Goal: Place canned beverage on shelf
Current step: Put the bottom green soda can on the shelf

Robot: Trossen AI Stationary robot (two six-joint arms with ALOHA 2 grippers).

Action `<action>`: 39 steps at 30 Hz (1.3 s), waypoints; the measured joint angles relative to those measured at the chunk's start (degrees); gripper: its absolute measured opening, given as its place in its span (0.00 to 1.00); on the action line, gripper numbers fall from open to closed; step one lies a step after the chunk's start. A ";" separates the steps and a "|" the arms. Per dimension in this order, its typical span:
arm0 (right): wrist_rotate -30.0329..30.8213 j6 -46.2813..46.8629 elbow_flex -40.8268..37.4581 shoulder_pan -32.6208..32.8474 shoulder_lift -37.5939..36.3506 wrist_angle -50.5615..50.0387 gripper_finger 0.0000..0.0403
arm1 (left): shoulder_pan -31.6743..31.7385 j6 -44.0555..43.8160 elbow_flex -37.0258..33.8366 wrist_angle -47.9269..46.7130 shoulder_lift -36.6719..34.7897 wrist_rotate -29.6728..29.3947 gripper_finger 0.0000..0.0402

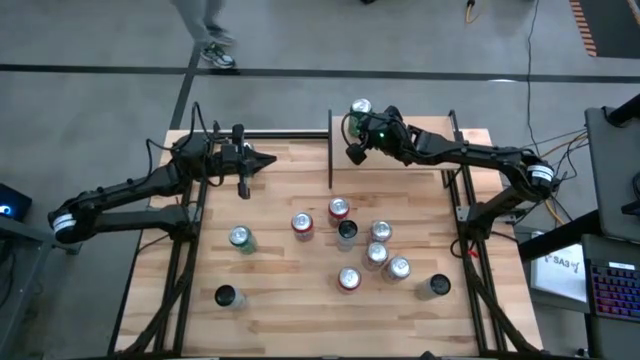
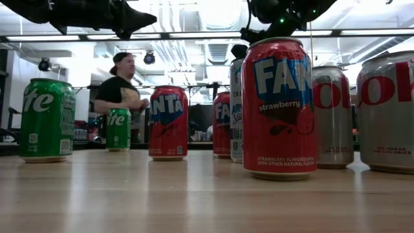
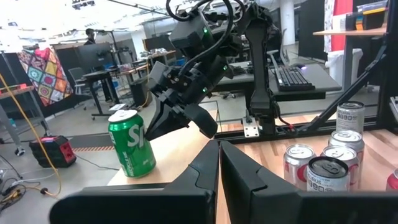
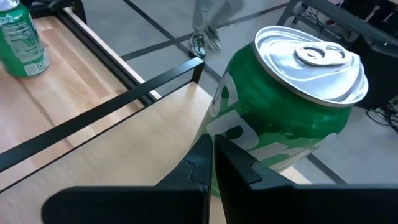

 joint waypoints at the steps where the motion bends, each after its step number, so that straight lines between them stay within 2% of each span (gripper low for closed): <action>1: 0.00 -0.10 0.00 0.00 -0.02 0.02 0.02 | 0.00 0.00 0.00 0.07 0.08 0.00 0.00; 39: 0.07 -2.78 0.00 -0.96 1.60 1.79 0.02 | -0.02 -1.16 0.00 0.02 0.95 -0.02 0.00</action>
